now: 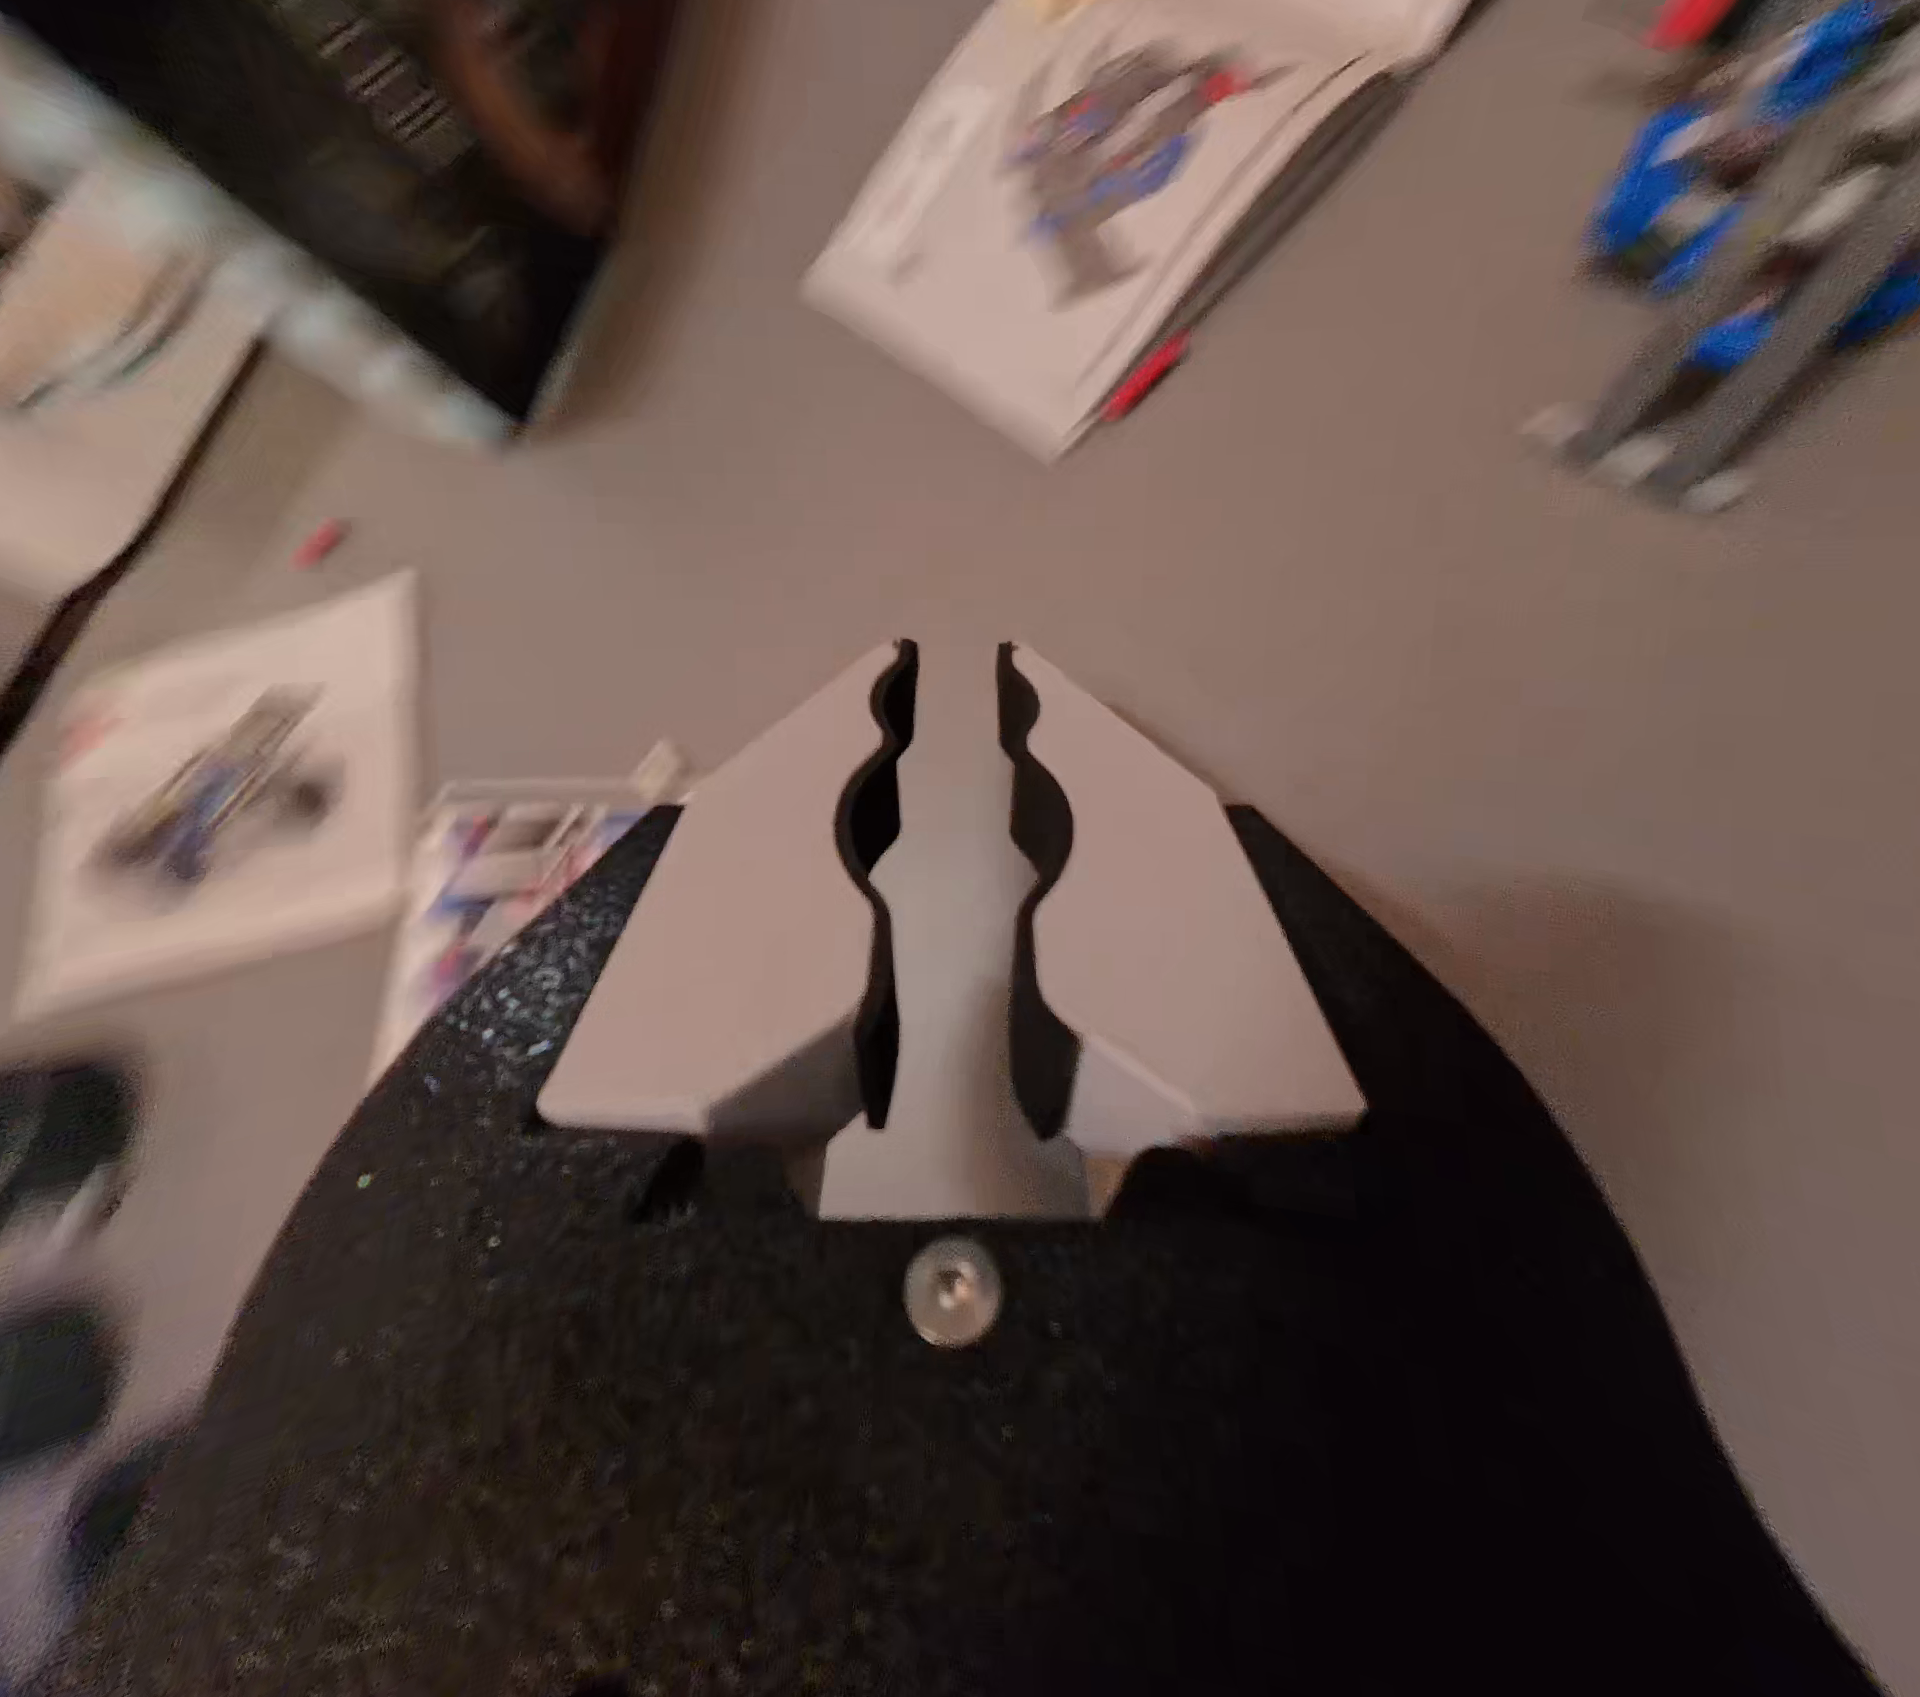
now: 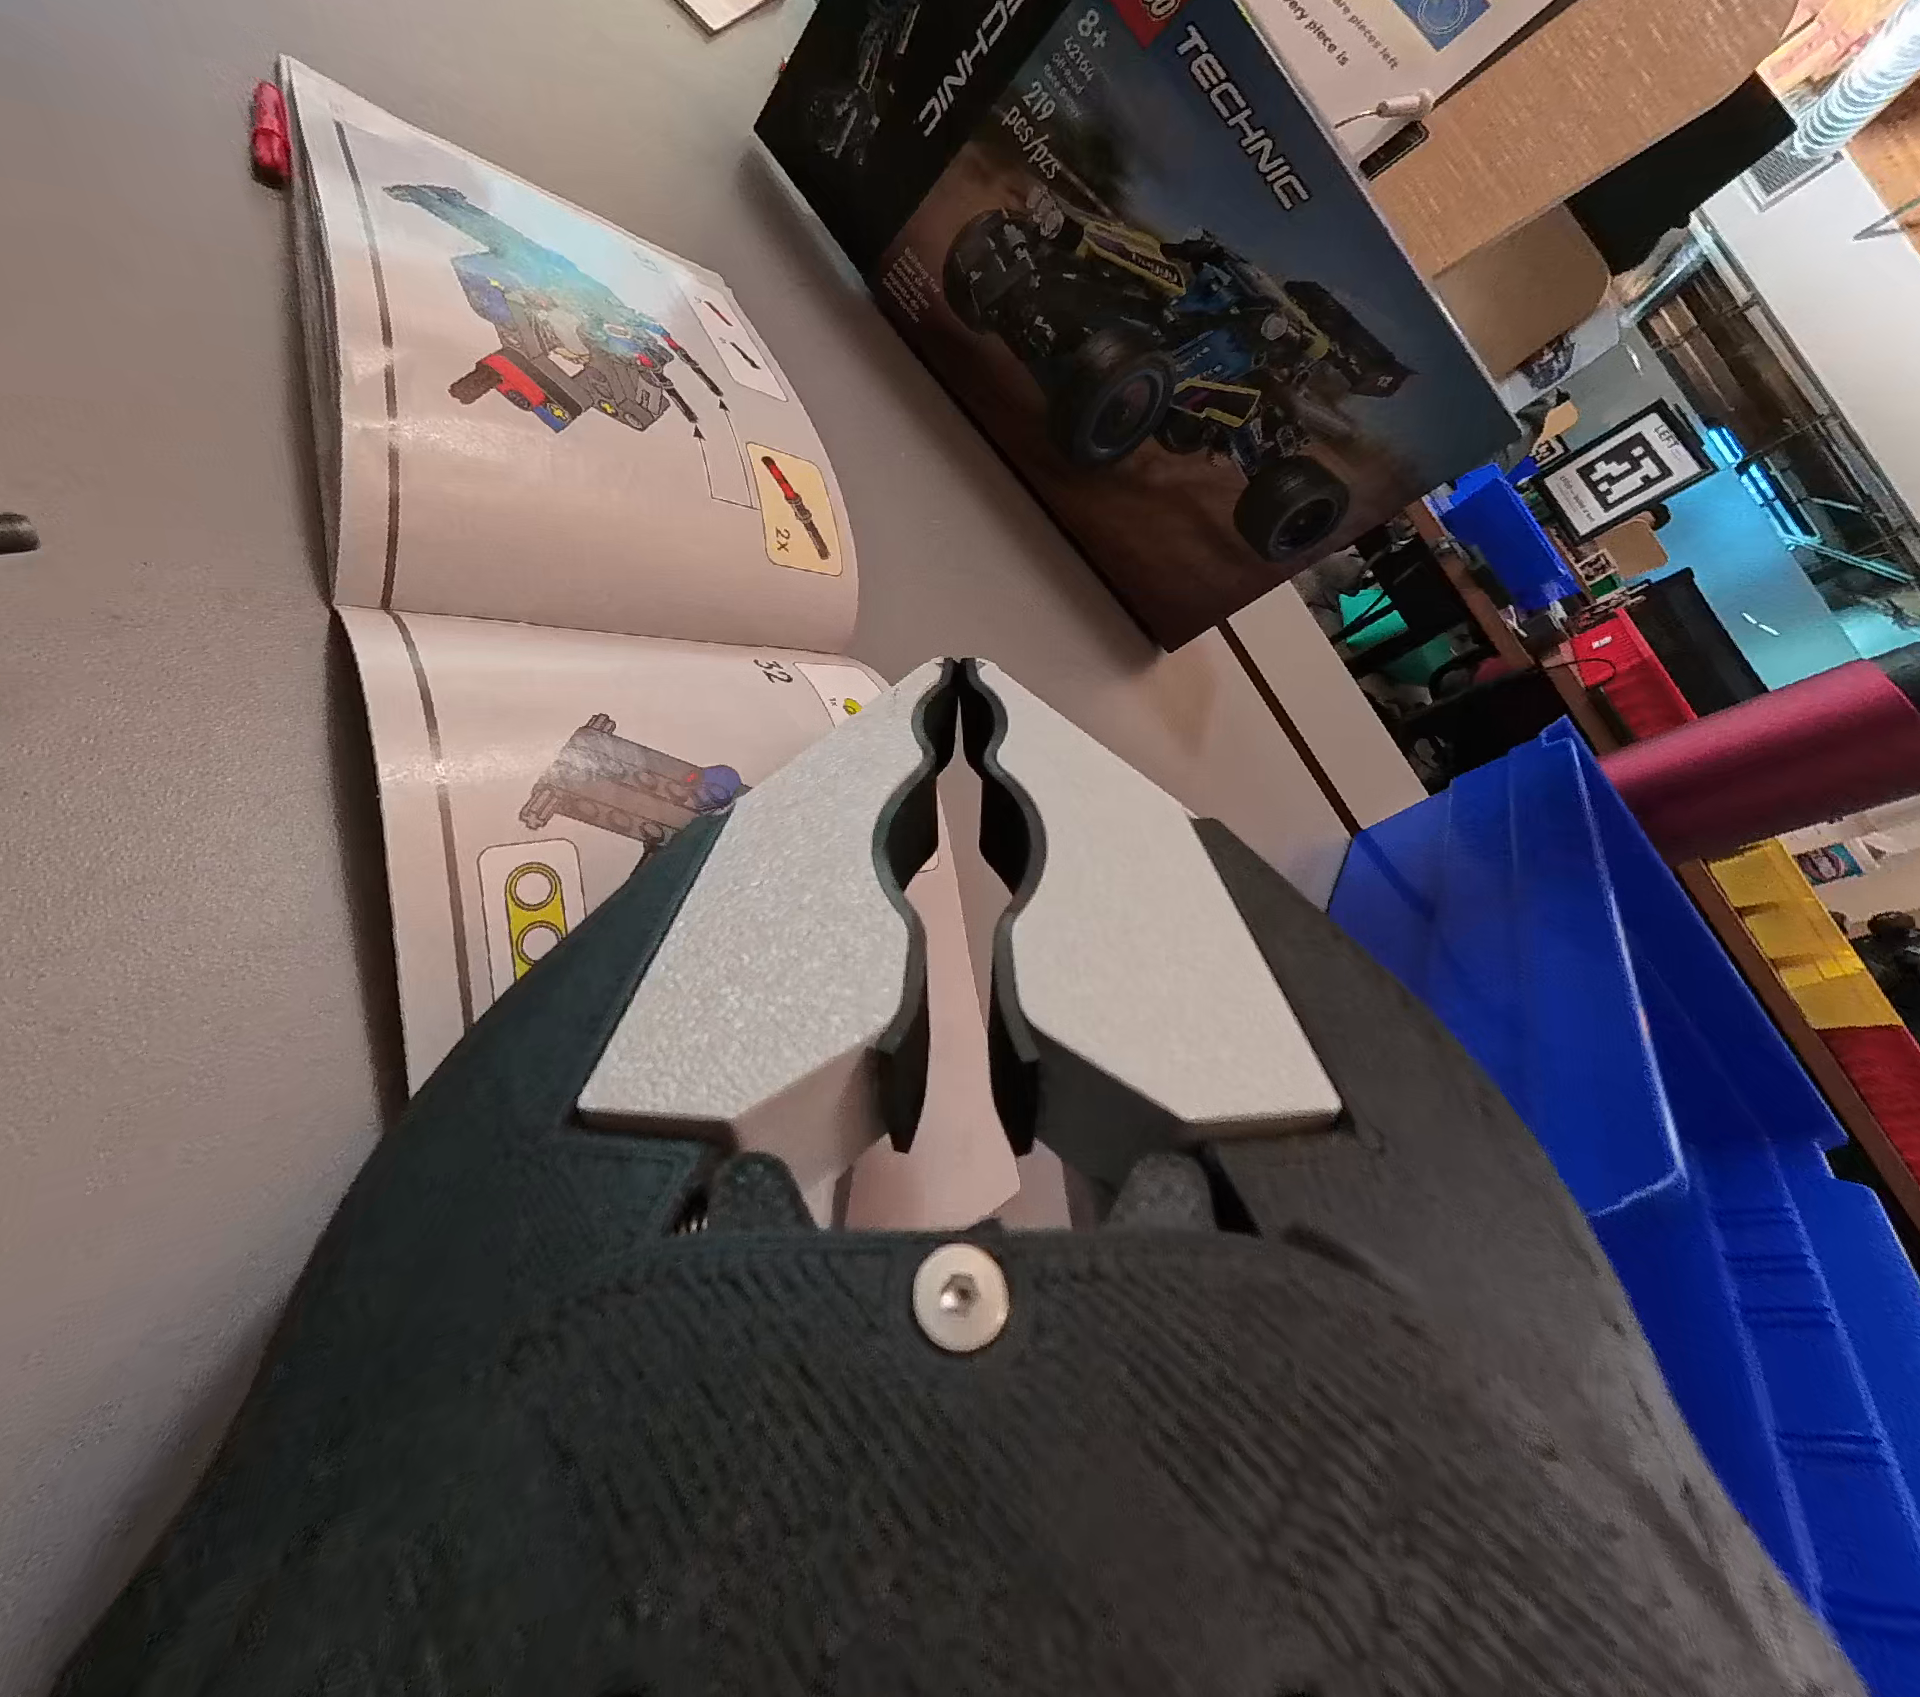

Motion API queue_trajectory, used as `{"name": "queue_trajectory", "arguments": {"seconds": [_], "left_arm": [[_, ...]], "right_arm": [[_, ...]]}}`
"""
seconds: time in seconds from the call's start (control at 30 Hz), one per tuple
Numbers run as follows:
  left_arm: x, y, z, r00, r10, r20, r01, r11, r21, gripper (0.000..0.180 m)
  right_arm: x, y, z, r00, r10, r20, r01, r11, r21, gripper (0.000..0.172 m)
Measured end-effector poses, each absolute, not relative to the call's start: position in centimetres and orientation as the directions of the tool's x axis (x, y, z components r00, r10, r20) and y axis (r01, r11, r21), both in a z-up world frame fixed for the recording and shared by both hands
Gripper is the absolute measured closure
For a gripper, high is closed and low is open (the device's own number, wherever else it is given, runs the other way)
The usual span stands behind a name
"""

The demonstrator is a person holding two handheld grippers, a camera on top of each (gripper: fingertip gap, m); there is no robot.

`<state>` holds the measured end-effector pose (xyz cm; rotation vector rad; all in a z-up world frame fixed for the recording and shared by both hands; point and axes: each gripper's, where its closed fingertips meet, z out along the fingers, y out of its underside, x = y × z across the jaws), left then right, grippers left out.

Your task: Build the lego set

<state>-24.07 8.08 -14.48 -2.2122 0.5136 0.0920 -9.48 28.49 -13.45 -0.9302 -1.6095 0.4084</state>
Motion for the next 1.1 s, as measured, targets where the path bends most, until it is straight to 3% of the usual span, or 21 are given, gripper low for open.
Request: {"name": "queue_trajectory", "arguments": {"seconds": [0.17, 0.33, 0.57, 0.77, 1.0, 1.1], "left_arm": [[-36.5, -1.3, -15.3, 0.966, -0.089, -0.241, -0.226, -0.74, -0.633, 0.169], [-38.6, -2.5, -18.3, 0.969, -0.148, -0.199, -0.238, -0.783, -0.575, 0.172], [-38.2, -1.4, -18.7, 0.971, -0.15, -0.184, -0.233, -0.758, -0.61, 0.18], [-37.4, -1.3, -15.5, 0.977, -0.108, -0.185, -0.209, -0.666, -0.716, 0.18], [-38.2, -1.3, -15.0, 0.948, -0.166, -0.271, -0.312, -0.654, -0.689, 0.18], [-38.1, -1.2, -16.4, 0.943, -0.248, -0.221, -0.332, -0.677, -0.657, 0.164]], "right_arm": [[-9.5, 28.3, -13.7, -0.031, 0.737, 0.675, 0.358, 0.639, -0.681, 0.172], [-9.5, 28.3, -13.6, -0.028, 0.74, 0.672, 0.357, 0.636, -0.684, 0.172], [-9.4, 28.6, -14.0, -0.024, 0.743, 0.669, 0.373, 0.627, -0.684, 0.172], [-9.5, 28.5, -14.1, -0.032, 0.742, 0.669, 0.37, 0.631, -0.682, 0.172], [-9.5, 28.4, -14.0, -0.038, 0.736, 0.676, 0.37, 0.639, -0.674, 0.172], [-9.5, 28.4, -14.1, -0.04, 0.735, 0.677, 0.373, 0.64, -0.672, 0.172]]}}
